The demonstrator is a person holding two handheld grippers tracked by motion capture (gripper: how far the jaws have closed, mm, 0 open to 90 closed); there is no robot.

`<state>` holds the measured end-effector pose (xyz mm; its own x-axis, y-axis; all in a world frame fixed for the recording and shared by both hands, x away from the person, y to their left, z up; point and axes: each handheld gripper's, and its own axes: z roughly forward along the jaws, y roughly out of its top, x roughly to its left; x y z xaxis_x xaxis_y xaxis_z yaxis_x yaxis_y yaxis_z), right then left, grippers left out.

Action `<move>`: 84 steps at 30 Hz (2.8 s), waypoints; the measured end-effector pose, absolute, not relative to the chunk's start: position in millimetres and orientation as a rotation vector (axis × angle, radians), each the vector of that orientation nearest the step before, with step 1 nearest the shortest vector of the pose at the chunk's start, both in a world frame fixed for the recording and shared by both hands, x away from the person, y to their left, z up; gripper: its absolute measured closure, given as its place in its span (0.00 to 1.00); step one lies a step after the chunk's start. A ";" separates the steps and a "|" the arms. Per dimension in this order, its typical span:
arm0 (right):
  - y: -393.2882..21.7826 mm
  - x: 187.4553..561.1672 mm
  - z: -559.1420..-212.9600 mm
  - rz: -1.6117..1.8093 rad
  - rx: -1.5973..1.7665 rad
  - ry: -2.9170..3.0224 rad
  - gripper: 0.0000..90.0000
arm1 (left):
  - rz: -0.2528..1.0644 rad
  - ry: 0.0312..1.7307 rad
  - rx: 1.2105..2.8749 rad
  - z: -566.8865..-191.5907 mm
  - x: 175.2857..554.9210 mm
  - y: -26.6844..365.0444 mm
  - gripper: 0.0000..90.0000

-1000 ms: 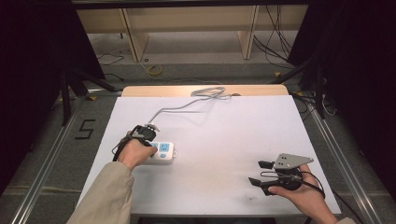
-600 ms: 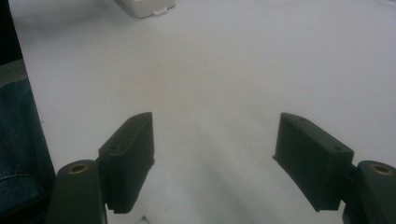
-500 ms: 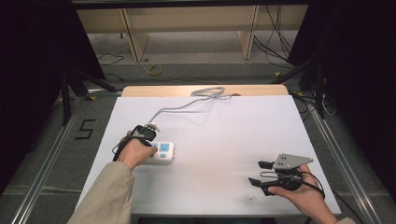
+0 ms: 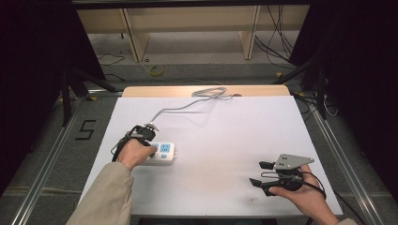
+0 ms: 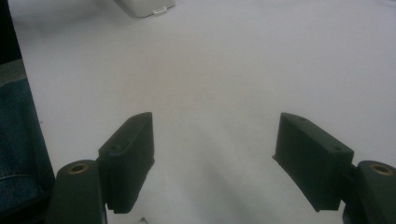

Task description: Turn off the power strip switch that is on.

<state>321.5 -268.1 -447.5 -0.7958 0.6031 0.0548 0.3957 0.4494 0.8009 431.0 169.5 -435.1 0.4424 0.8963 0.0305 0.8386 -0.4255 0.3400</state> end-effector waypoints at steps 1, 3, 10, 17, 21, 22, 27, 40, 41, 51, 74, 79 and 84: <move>-268.2 321.4 -447.5 1.265 0.865 2.464 0.32 | 0.298 1.498 2.424 -435.2 431.2 169.2 1.00; -268.6 321.6 -447.7 1.266 0.864 2.465 0.32 | 0.306 1.501 2.421 -435.5 431.4 169.1 1.00; -268.4 320.8 -447.7 1.263 0.858 2.466 0.32 | 0.329 1.495 2.442 -436.2 430.6 166.7 1.00; -268.9 320.7 -447.5 1.263 0.861 2.464 0.32 | 0.326 1.509 2.445 -437.0 430.8 166.4 1.00; -268.6 320.8 -447.7 1.263 0.857 2.466 0.32 | 0.336 1.503 2.455 -437.1 430.2 165.5 1.00; -268.3 320.6 -447.6 1.265 0.861 2.464 0.32 | 0.344 1.504 2.452 -437.4 429.8 164.6 1.00; -268.3 320.3 -447.6 1.265 0.862 2.463 0.32 | 0.350 1.500 2.457 -436.9 429.1 164.3 1.00; -268.7 321.0 -447.2 1.263 0.858 2.465 0.32 | 0.338 1.499 2.445 -436.4 428.6 167.5 1.00; -268.7 320.9 -447.2 1.265 0.857 2.465 0.32 | 0.339 1.501 2.441 -436.6 428.6 167.4 1.00; -268.5 321.2 -447.1 1.264 0.862 2.462 0.32 | 0.331 1.498 2.443 -436.3 429.0 167.9 1.00; -268.3 321.5 -447.1 1.266 0.861 2.460 0.32 | 0.347 1.479 2.430 -433.5 428.0 168.7 1.00; -268.2 321.7 -447.2 1.266 0.862 2.460 0.32 | 0.349 1.474 2.431 -433.4 427.9 168.9 1.00; -268.3 321.6 -447.1 1.267 0.862 2.459 0.32 | 0.354 1.469 2.426 -433.6 427.8 168.8 1.00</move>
